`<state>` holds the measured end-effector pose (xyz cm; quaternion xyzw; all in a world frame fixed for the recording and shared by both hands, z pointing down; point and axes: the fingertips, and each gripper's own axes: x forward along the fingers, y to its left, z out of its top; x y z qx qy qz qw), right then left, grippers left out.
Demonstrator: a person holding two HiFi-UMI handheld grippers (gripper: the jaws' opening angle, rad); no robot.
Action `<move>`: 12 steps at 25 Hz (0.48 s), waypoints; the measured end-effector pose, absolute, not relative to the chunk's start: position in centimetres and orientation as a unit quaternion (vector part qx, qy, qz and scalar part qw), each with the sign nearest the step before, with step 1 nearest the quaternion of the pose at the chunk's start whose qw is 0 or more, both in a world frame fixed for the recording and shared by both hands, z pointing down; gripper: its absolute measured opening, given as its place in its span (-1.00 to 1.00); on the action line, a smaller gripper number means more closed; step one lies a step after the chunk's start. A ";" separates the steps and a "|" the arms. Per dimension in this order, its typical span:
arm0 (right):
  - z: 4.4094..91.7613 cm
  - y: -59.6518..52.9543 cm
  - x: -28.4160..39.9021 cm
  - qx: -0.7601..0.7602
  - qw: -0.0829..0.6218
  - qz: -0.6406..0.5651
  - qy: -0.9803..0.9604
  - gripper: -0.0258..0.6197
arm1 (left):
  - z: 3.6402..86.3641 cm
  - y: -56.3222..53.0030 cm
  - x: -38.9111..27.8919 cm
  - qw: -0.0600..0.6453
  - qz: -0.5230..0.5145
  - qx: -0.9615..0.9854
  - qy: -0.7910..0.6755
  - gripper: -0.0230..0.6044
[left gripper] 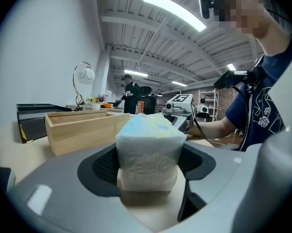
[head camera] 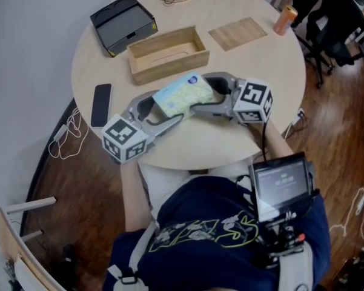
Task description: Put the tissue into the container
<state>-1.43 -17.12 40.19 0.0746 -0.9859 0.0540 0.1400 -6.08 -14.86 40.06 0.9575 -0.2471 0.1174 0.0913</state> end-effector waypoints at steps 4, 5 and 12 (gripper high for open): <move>38.1 -16.3 -2.0 0.099 0.116 0.082 -0.985 0.08 | 38.2 -14.2 -6.7 0.108 0.104 0.958 -0.244 0.20; 36.9 -16.5 -2.2 0.102 0.108 0.085 -0.985 0.08 | 37.1 -14.4 -7.0 0.108 0.102 0.958 -0.245 0.20; 26.2 -23.4 -5.1 0.128 0.098 0.042 -0.986 0.11 | 26.6 -21.5 -9.9 0.058 0.114 0.962 -0.242 0.21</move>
